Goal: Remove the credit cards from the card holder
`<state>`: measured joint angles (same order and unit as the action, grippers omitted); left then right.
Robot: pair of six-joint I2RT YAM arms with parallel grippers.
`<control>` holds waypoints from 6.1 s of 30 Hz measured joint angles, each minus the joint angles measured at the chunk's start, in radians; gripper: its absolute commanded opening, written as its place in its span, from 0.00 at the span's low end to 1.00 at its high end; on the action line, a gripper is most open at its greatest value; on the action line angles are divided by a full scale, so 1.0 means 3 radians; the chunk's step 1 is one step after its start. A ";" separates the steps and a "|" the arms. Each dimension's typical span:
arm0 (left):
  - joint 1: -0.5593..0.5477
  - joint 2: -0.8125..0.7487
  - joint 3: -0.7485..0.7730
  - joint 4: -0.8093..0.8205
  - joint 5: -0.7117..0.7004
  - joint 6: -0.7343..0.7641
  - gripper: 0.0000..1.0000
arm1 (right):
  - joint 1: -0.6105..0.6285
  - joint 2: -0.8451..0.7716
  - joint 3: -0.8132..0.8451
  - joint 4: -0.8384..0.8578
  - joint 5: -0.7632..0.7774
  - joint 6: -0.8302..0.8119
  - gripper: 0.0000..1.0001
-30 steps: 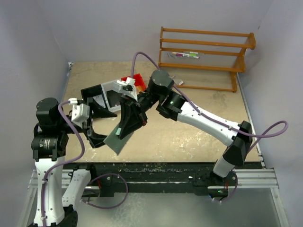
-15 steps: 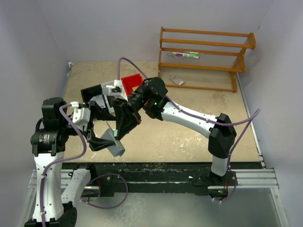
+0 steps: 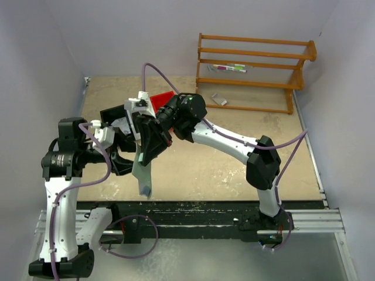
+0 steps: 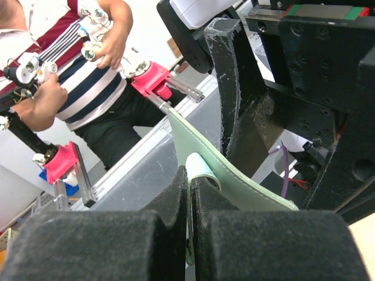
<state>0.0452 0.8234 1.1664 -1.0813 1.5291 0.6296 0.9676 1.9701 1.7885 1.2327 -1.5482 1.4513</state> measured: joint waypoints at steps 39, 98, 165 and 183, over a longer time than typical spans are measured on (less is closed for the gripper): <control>0.0100 0.0264 0.0487 -0.1492 -0.0048 0.1383 0.44 | -0.0170 0.0243 0.0125 0.0740 0.0004 0.0721 0.03; -0.0595 0.2284 -0.0559 0.0638 -0.3232 -0.0114 0.50 | -0.1016 -0.1616 -0.3086 -0.2745 0.3623 -0.3969 0.94; -0.0640 0.2256 0.0430 -0.0944 -0.1292 0.0829 0.00 | -0.0554 -0.1115 -0.4136 -0.0807 0.4002 -0.4758 1.00; -0.0638 0.2149 0.0446 -0.0988 -0.1266 0.0830 0.00 | -0.0483 -0.1359 -0.3952 -0.0882 0.3571 -0.4396 1.00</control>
<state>-0.1463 1.4681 1.3003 -1.3777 1.1492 0.8787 0.8227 1.5623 0.6029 0.9680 -0.4770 0.1326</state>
